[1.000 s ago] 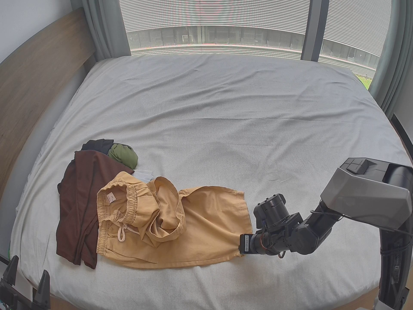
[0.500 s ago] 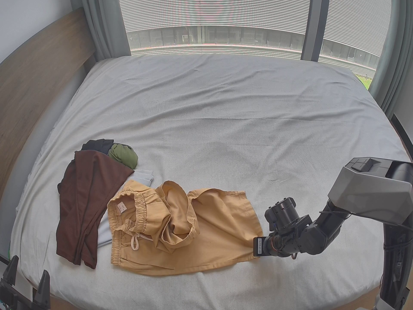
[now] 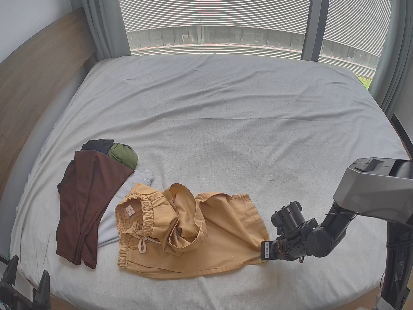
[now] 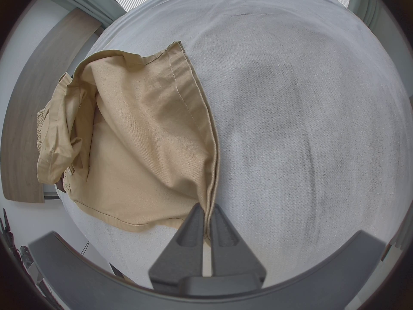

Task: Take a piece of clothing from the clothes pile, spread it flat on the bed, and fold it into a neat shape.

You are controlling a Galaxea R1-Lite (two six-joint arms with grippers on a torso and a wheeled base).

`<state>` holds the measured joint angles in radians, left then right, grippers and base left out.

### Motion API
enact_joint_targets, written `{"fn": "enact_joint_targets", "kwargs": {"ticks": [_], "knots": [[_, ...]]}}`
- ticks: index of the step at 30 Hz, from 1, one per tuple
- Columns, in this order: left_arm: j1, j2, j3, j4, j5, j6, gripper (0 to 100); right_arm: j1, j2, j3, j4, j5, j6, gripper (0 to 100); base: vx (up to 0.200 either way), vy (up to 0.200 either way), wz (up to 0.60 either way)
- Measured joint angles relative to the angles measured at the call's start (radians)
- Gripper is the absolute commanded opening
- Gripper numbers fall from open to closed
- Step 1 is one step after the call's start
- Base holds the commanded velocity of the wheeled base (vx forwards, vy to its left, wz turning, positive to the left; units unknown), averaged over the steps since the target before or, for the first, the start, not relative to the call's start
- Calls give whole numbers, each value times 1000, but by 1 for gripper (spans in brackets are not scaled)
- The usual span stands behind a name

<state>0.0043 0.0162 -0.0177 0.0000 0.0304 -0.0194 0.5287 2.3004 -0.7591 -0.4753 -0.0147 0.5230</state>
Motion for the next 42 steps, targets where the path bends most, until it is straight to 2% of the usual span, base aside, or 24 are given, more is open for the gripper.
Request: {"fn": "enact_joint_targets", "kwargs": {"ticks": [18,27,28,36,42], "knots": [[0,0,0,0,-2,2,100,-61,-52,100,-4,-19,4,0,0,0,0],[0,0,0,0,-4,-3,100,-61,-55,115,-27,-15,6,0,0,0,0],[0,0,0,0,-4,-3,100,-60,-55,117,-32,-14,5,100,0,0,0],[0,0,0,0,-10,8,100,-51,-51,187,-236,-16,5,100,0,0,0],[-1,0,0,0,-25,21,100,-45,-82,301,-546,-24,-12,100,0,0,0]]}}
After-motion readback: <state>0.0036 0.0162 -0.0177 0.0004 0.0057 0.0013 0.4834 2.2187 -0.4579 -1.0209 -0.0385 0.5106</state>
